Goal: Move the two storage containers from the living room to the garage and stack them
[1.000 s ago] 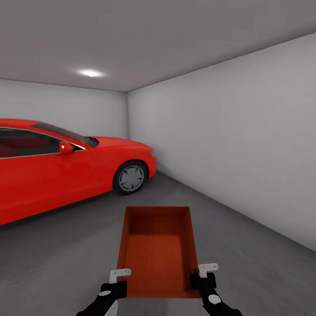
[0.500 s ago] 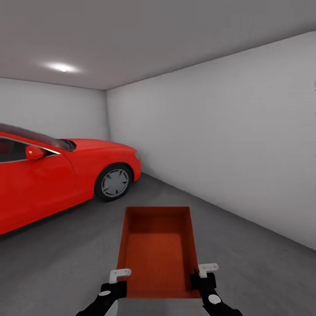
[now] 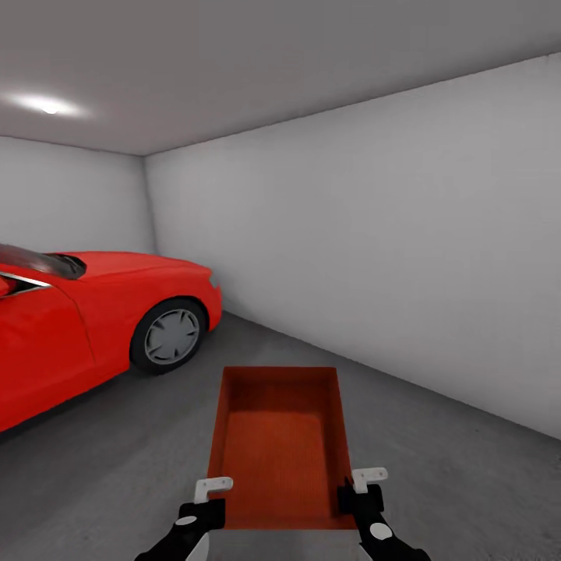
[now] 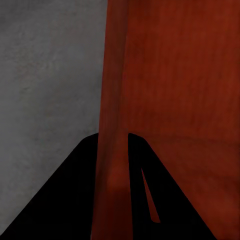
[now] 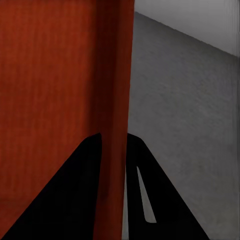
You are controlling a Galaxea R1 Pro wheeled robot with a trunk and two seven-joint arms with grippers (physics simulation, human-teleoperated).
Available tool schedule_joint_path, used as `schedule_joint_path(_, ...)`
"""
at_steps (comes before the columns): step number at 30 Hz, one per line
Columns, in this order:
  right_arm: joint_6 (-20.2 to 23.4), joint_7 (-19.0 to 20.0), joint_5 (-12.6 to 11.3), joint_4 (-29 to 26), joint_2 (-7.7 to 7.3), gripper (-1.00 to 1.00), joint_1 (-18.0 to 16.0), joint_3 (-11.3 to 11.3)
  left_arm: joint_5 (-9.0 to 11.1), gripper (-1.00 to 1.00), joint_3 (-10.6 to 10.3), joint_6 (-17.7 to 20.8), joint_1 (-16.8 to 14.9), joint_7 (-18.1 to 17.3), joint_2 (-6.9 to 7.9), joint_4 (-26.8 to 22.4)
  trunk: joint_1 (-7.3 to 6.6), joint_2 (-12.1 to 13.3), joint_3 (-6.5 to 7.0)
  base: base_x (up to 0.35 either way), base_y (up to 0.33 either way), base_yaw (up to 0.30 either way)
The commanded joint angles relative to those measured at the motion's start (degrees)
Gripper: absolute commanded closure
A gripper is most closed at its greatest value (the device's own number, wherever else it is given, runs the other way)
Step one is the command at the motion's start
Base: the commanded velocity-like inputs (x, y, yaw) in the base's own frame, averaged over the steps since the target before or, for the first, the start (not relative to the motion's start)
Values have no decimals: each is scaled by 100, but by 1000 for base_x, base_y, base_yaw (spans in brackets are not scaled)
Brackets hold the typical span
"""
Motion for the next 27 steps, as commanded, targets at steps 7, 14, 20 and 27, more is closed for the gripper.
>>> schedule_joint_path(7,-563,-289,-43,-5,-60,100,-10,-84,53,100,73,27,1,109,12,3,4,-7,-10,290,247,-283)
schedule_joint_path(14,-562,-284,-56,-5,-66,100,-10,-84,52,100,73,27,0,108,9,3,4,-7,-10,290,247,-283)
schedule_joint_path(20,-559,-275,-60,-5,-69,100,-10,-84,52,100,73,27,2,108,7,3,4,-7,-10,289,247,-283)
schedule_joint_path(27,-558,-264,-61,-5,-69,100,-10,-84,52,100,73,27,0,108,5,3,4,-7,-10,289,247,-283)
